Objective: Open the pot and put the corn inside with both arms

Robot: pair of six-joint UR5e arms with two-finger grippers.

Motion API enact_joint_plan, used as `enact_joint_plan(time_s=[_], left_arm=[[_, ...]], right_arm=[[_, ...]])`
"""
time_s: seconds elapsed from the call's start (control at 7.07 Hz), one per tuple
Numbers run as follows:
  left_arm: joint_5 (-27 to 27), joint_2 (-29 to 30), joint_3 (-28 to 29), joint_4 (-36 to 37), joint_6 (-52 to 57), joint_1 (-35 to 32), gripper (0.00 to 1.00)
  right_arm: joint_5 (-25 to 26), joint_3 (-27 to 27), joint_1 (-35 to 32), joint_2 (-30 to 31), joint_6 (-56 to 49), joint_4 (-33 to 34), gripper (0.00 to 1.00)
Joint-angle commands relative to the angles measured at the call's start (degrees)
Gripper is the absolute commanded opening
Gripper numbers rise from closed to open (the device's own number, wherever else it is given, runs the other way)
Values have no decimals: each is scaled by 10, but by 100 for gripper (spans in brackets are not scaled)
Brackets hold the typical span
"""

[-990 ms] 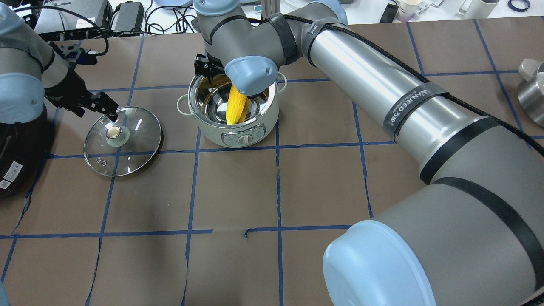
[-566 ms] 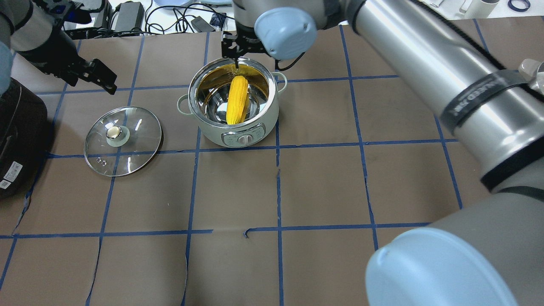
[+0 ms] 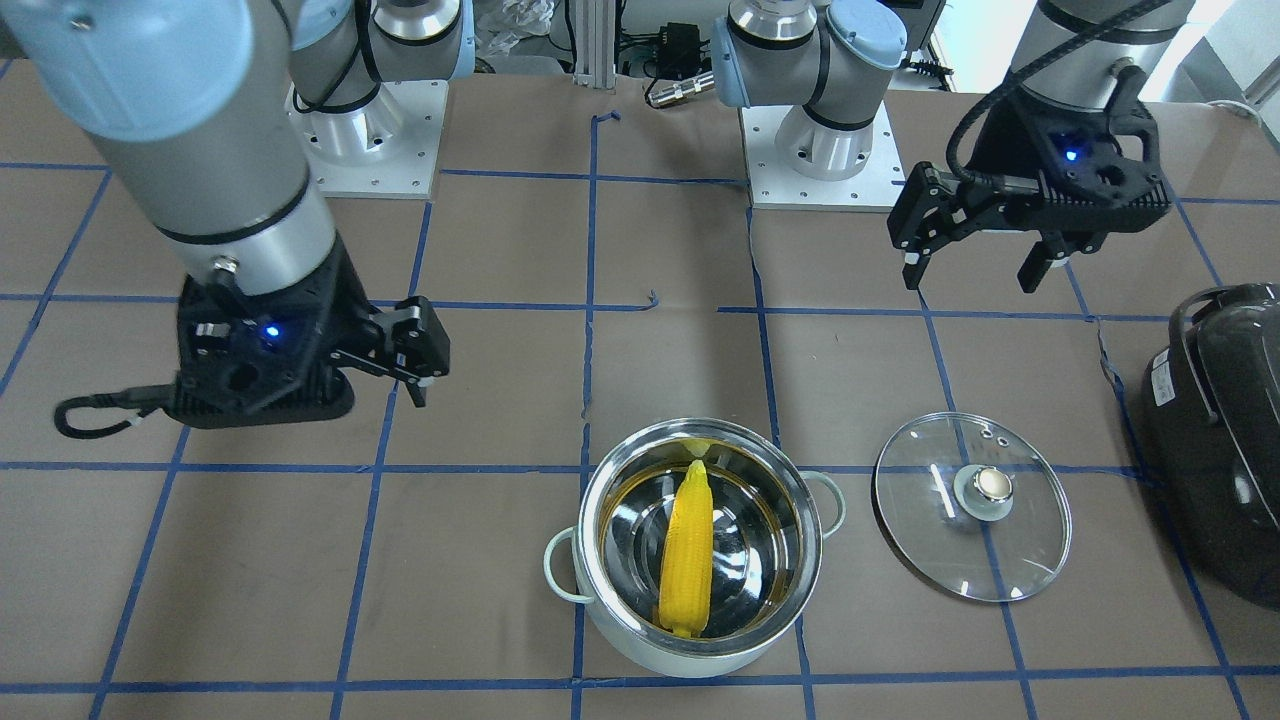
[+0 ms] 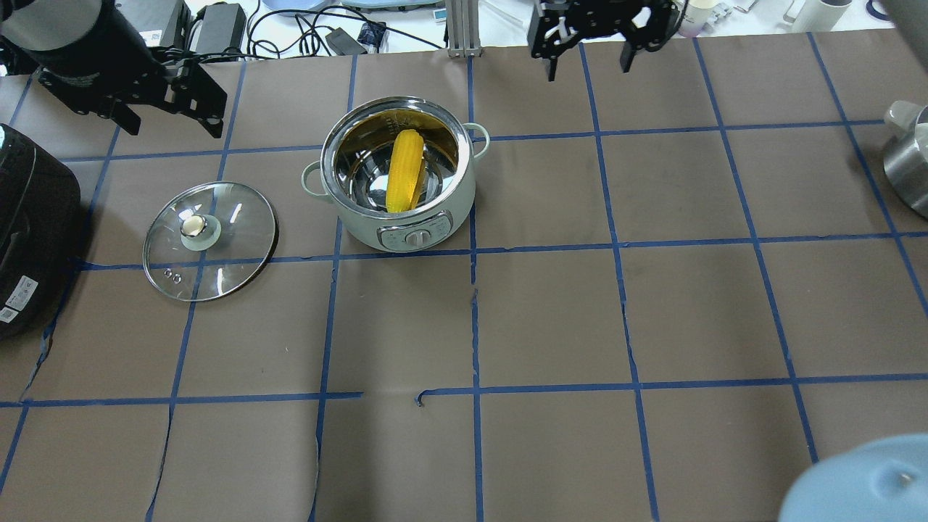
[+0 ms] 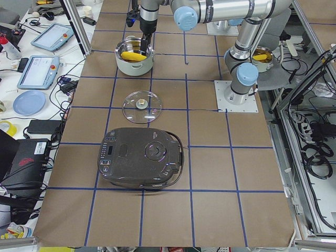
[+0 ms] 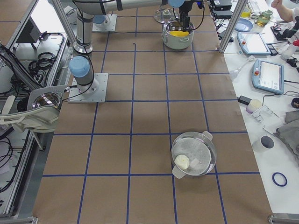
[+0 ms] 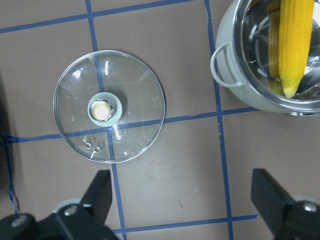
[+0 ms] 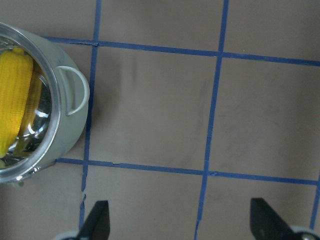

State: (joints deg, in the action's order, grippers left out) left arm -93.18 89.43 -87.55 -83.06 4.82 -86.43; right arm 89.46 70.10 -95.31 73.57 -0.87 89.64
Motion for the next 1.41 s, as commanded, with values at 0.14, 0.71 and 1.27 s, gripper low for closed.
enact_joint_plan(time_s=[0.14,0.71,1.27], left_arm=[[-11,13,13,-1,-78,-45,100],[13,12,8,2,-77,-48,100],[8,1,2,1,-74,-47,100]], right_arm=[[-3,159,22,146,-22,10,100],[-29,156,28,153,-27,14,100],[-17,155,29,153,-22,27,100]])
